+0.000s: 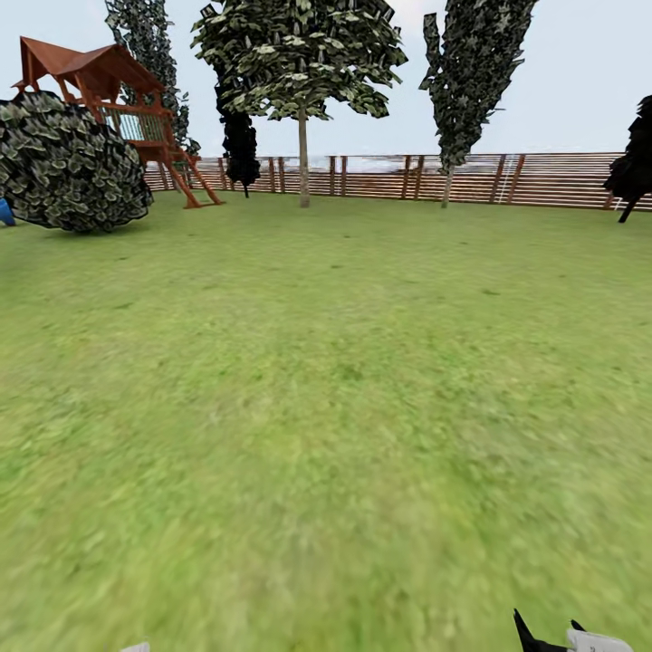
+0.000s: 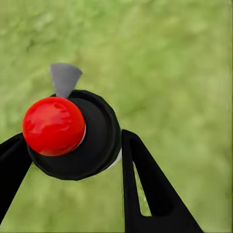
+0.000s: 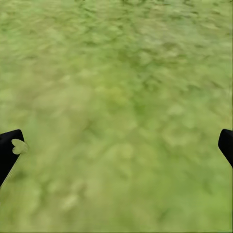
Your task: In the garden, pick up the pesticide atomizer on the floor and spray pesticide onto both trees until each tree trunk is fully covered.
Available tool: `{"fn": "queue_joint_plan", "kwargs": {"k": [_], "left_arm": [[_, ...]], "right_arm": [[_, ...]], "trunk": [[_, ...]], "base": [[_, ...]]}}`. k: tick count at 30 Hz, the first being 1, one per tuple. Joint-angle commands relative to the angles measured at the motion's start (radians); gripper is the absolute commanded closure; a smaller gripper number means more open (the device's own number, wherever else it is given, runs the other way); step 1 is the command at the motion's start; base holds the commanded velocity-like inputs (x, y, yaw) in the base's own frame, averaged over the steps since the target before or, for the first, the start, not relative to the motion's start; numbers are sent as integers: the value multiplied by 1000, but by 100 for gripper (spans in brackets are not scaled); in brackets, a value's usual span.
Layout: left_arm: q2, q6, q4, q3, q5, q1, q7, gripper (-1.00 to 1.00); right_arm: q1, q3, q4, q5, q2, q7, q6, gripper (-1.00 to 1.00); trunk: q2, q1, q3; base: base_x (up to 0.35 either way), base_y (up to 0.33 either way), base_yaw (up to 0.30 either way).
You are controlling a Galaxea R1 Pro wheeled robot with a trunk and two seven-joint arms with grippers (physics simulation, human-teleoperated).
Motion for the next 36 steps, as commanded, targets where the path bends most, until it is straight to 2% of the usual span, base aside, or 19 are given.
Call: {"fn": "queue_joint_plan", "kwargs": {"k": [1, 11, 26, 36], "left_arm": [[0, 0, 0, 0, 0, 0, 0, 100], [0, -1, 0, 0, 0, 0, 0, 100], [0, -2, 0, 0, 0, 0, 0, 100], [0, -2, 0, 0, 0, 0, 0, 100]], "right_arm": [[0, 0, 0, 0, 0, 0, 0, -100], [0, 0, 0, 0, 0, 0, 0, -100], [0, 0, 0, 0, 0, 0, -1, -100], [0, 0, 0, 0, 0, 0, -1, -100]], "trunk": [[0, 0, 0], [0, 0, 0], [0, 0, 0], [0, 0, 0]], "base": [[335, 0, 0], [335, 1, 119], [314, 129, 3], [330, 22, 0]]}}
